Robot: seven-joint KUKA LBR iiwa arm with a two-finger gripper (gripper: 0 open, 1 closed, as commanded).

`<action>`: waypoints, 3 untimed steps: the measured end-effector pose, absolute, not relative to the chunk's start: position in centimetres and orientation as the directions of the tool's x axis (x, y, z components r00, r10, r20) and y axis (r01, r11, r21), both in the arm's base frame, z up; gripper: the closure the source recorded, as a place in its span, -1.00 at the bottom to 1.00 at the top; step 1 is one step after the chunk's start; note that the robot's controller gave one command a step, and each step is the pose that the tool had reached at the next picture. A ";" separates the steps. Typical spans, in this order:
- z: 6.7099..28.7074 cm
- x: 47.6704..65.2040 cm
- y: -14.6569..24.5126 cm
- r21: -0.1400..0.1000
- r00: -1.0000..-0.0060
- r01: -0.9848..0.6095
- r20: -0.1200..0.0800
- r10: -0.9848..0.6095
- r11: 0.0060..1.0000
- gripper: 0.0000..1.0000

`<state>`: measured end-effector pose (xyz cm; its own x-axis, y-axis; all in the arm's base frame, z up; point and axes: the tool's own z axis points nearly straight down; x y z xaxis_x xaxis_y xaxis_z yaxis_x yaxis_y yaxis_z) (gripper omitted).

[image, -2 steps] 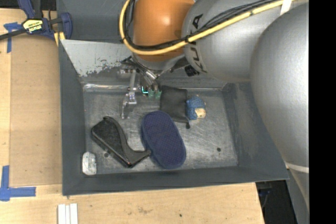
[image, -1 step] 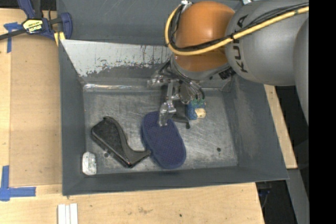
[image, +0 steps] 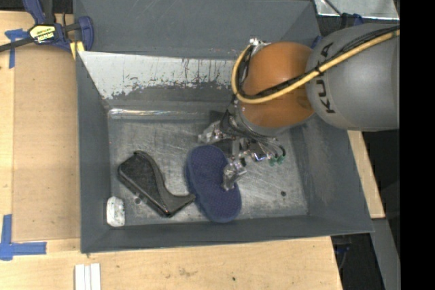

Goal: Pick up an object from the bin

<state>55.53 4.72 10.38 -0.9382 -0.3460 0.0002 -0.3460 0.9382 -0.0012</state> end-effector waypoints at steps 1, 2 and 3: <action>8.0 58.1 5.9 0.003 -0.884 -0.468 0.012 -0.468 0.884 -1.00; 7.7 61.4 7.4 0.004 -0.736 -0.677 0.009 -0.677 0.736 -1.00; 8.1 60.7 9.0 -0.002 -0.545 -0.839 0.003 -0.839 0.545 -1.00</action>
Offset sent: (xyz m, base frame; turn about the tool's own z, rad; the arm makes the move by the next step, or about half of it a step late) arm 0.0265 0.0117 -0.0262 -0.1350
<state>60.71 9.00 8.11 -0.5448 -0.8386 0.0034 -0.8386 0.5448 -0.0019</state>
